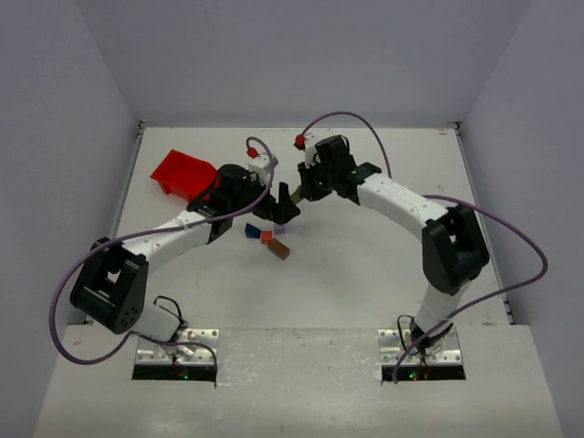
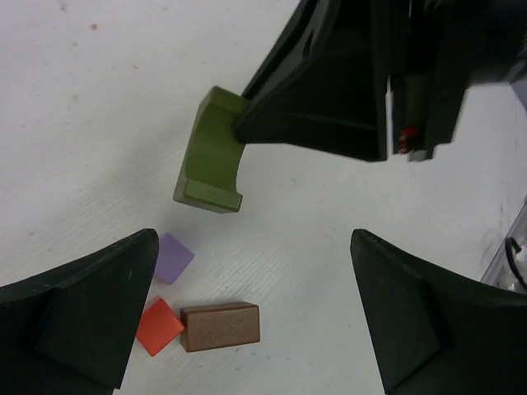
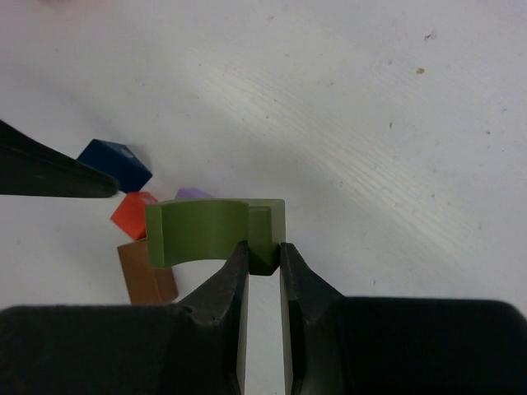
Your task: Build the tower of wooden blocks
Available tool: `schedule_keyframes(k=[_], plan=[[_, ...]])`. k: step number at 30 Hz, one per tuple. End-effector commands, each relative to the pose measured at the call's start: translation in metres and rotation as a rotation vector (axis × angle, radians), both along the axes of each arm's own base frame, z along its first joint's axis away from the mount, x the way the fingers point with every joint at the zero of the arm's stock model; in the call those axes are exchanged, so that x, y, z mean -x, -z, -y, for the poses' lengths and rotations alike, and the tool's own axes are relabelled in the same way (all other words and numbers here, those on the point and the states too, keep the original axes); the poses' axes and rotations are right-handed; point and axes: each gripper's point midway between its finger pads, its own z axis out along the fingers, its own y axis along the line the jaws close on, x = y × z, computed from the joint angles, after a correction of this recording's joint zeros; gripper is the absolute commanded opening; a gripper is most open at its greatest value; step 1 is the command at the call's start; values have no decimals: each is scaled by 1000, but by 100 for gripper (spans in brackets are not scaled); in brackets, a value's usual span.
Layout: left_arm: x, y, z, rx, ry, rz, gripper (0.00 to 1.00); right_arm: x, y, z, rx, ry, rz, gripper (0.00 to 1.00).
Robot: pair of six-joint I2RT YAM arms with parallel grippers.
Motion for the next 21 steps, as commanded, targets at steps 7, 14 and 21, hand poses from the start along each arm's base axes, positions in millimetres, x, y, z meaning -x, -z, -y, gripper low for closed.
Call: schedule_keyframes(k=[7,14,21], plan=[[24,-15,44,-69,231,168,93,61,-41,23,1,-47,-96,0],[29,-14,49,-81,228,184,83,74,-46,32,8,-48,-95,0],[41,-10,61,-95,284,199,60,73,-52,34,3,-28,-82,0]])
